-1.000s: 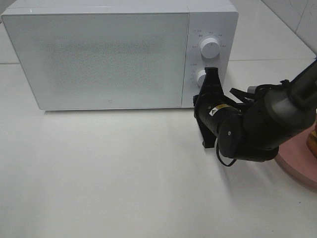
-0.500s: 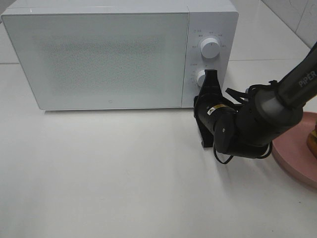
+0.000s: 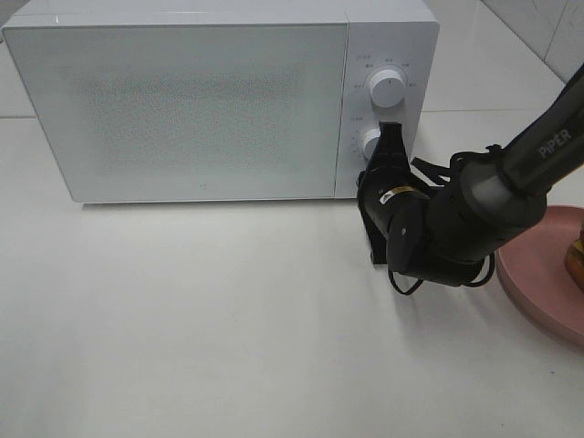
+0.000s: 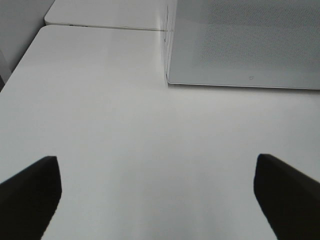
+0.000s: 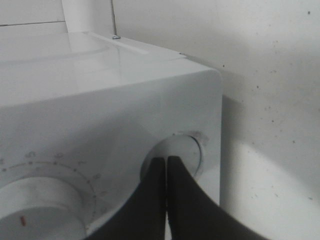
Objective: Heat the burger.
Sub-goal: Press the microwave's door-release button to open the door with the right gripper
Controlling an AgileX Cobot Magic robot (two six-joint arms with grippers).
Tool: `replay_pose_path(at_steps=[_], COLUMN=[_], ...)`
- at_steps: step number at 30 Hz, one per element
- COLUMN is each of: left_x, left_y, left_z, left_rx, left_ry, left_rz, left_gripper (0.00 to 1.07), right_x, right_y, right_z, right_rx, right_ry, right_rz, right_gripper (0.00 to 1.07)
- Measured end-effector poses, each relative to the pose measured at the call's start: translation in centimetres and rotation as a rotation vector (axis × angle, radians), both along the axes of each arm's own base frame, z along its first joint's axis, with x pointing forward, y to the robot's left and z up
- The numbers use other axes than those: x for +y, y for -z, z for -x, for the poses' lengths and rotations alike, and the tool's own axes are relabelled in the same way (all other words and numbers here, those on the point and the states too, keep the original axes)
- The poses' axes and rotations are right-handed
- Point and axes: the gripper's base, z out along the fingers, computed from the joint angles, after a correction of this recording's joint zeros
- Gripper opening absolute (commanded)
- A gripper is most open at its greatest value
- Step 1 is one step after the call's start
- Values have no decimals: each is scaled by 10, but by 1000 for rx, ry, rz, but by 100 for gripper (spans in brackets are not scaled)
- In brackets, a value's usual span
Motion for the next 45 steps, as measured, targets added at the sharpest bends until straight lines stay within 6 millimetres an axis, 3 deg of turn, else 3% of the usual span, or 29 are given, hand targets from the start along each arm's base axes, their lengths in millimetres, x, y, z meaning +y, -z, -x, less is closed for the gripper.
replay_pose_path(at_steps=[15, 30, 45], left_x=[0, 0, 0], left_y=[0, 0, 0], left_z=[0, 0, 0], left_rx=[0, 0, 0], left_ry=[0, 0, 0], left_rz=[0, 0, 0], left_gripper=[100, 100, 100], right_x=[1, 7, 7], right_y=[-1, 10, 12], right_z=[-2, -14, -18], right_rx=[-20, -45, 24], right_ry=[22, 67, 64], right_rz=[2, 13, 6], right_gripper=[0, 0, 0])
